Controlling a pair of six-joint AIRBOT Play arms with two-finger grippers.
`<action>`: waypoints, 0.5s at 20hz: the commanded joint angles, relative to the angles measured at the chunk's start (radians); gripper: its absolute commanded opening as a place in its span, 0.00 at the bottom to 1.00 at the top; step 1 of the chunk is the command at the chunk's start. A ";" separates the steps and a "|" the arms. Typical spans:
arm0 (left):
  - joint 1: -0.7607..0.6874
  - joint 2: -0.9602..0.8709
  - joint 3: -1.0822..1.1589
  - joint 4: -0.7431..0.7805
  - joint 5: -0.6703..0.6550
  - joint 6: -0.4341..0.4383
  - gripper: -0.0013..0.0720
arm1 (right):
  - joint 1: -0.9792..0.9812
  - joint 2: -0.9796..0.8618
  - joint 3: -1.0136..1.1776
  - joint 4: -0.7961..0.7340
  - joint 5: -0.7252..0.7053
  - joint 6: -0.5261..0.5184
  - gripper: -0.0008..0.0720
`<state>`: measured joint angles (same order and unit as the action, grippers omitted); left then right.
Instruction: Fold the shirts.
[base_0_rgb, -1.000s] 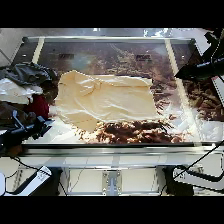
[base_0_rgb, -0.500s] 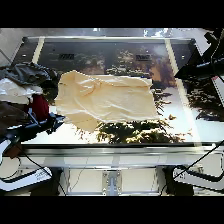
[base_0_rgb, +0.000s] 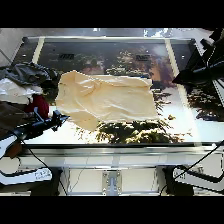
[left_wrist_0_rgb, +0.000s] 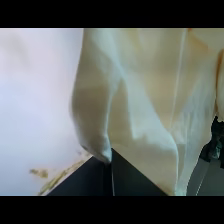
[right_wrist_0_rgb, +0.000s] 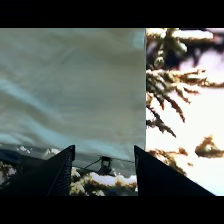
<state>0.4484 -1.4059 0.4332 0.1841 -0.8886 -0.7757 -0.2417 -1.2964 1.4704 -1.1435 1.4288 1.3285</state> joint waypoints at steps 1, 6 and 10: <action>-0.004 0.006 -0.001 -0.013 -0.028 0.015 0.04 | -0.002 0.079 -0.279 -0.023 -0.094 0.006 0.57; -0.003 0.100 -0.001 -0.013 -0.080 0.015 0.03 | -0.002 0.339 -0.855 0.164 -0.475 0.124 0.59; 0.003 0.285 -0.001 -0.012 -0.030 -0.011 0.03 | -0.002 0.332 -0.945 0.233 -0.476 0.174 0.68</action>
<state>0.4484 -1.2247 0.4316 0.1745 -0.9428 -0.7639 -0.2424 -0.9855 0.6346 -0.9825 1.0161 1.4551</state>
